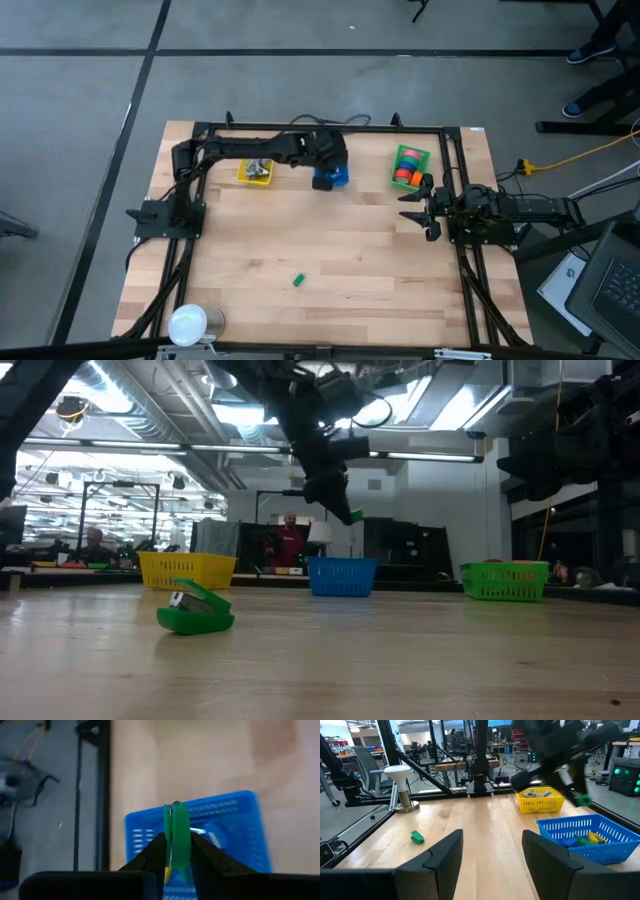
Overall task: Pick and place Stapler, Stapler remover, tape
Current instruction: Put the green stapler into the blue basket
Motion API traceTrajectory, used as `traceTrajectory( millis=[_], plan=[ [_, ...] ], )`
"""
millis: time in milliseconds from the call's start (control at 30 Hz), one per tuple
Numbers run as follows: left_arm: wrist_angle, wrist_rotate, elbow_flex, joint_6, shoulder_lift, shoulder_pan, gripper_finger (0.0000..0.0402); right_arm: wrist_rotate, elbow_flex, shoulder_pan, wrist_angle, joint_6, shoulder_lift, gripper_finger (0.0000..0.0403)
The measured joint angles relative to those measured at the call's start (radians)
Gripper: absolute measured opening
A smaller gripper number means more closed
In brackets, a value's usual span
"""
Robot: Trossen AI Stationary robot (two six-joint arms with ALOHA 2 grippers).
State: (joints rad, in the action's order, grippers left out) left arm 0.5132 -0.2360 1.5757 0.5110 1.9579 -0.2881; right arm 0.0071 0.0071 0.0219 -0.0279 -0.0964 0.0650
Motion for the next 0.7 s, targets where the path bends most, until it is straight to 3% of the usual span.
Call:
traceTrajectory(
  millis=[500,700],
  plan=[
    [-0.025,-0.034,0.000,-0.098,0.092,-0.028,0.0067,0.000,0.000,0.000,0.000,0.000,0.000,0.0211],
    [-0.053,-0.039,0.000,-0.109,0.090,-0.027,0.0096,0.000,0.000,0.000,0.000,0.000,0.000,0.0211]
  ],
)
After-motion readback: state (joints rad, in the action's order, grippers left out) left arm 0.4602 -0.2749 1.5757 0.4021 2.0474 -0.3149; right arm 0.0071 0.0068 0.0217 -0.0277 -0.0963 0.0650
